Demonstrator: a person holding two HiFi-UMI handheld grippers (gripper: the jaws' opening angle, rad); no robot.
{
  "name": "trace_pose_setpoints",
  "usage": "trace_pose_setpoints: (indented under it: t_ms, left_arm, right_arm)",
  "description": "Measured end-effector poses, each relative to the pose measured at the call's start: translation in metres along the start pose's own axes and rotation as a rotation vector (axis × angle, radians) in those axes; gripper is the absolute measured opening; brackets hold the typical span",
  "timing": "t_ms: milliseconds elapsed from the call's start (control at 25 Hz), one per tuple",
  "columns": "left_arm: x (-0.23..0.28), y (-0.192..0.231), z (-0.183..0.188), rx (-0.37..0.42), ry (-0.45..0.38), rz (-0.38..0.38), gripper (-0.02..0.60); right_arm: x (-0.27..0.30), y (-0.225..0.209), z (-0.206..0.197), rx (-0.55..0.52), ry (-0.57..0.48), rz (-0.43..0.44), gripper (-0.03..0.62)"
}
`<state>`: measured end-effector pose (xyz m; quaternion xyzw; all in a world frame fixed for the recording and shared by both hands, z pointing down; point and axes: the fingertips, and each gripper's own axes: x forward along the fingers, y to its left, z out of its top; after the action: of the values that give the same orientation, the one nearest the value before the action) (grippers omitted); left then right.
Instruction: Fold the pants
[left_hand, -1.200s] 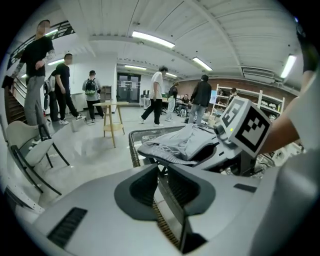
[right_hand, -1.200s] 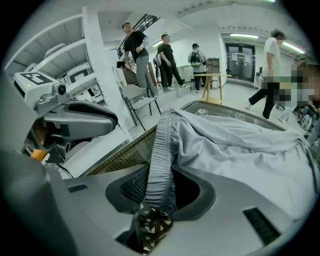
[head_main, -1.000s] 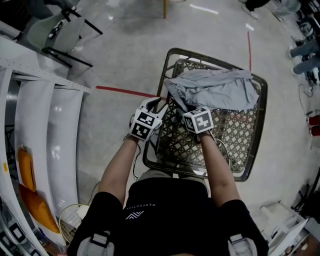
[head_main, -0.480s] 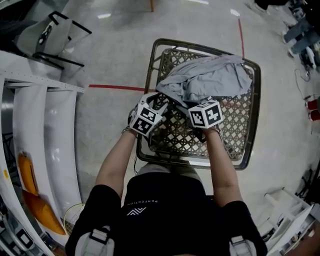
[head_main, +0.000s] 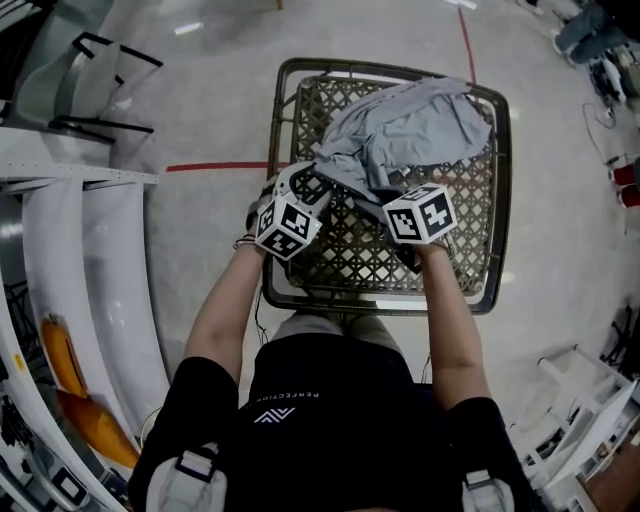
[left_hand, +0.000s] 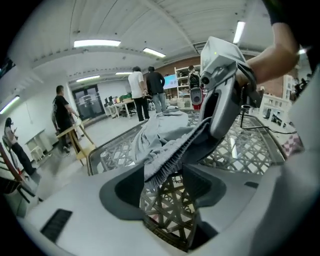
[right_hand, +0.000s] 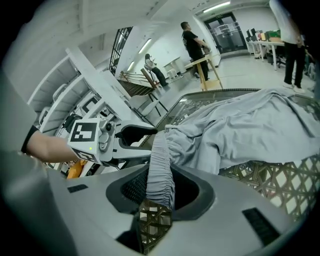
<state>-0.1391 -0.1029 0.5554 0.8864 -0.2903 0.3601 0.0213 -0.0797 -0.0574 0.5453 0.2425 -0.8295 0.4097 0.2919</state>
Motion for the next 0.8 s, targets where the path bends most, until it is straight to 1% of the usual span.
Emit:
trace_pose_setpoints:
  t_ms: [120, 200, 280, 360, 520, 640, 800]
  left_arm:
    - [-0.002, -0.002, 0.01, 0.068, -0.042, -0.025, 0.273]
    - [0.001, -0.009, 0.018, 0.115, -0.058, -0.069, 0.279]
    - [0.007, -0.018, 0.021, 0.164, -0.039, -0.126, 0.287]
    - [0.016, -0.022, 0.018, 0.205, -0.007, -0.159, 0.287]
    - [0.027, -0.017, 0.013, 0.224, 0.023, -0.174, 0.288]
    - [0.033, -0.019, 0.008, 0.259, 0.042, -0.189, 0.288]
    - [0.045, -0.016, -0.003, 0.282, 0.071, -0.178, 0.287]
  right_arm:
    - [-0.004, 0.001, 0.001, 0.014, -0.015, 0.001, 0.123]
    - [-0.01, 0.0, 0.002, 0.023, -0.027, 0.009, 0.123]
    - [-0.015, -0.003, 0.002, 0.038, -0.029, 0.017, 0.123]
    - [-0.017, -0.005, 0.005, 0.05, -0.034, 0.023, 0.123]
    - [-0.021, -0.004, 0.018, 0.07, -0.06, 0.031, 0.123]
    - [-0.023, -0.006, 0.023, 0.1, -0.076, 0.034, 0.123]
    - [-0.021, -0.007, 0.026, 0.108, -0.071, 0.037, 0.123]
